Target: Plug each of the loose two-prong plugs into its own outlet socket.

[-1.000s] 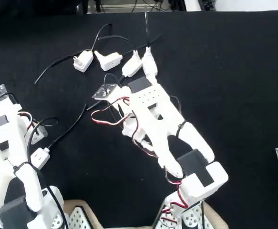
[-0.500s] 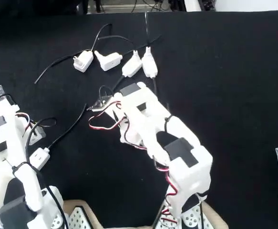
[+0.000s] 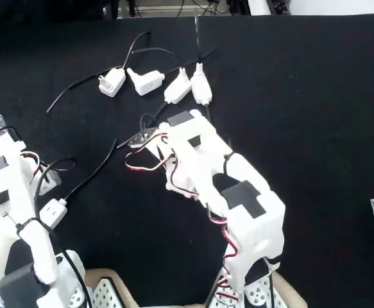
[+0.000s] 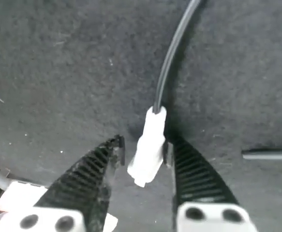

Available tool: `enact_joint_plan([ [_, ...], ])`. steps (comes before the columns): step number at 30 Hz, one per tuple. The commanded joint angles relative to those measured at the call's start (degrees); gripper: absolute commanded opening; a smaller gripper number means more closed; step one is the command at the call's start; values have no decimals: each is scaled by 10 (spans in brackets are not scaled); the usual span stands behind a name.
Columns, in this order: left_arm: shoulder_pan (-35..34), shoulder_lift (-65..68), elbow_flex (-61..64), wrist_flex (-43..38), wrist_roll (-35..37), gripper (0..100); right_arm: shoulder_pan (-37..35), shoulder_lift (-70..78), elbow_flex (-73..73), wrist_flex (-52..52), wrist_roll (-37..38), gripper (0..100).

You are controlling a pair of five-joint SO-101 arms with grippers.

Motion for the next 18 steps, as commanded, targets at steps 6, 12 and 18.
enact_joint_plan([
  [6, -6, -17, -2, -9, -2, 227, 9, -1, -16, 3, 5, 11],
  [12, -4, -17, -2, -9, -2, 227, -6, -99, -13, 55, 3, 12],
  [18, 0, -18, -7, -9, 1, 227, -33, -236, -13, 95, -57, 12],
])
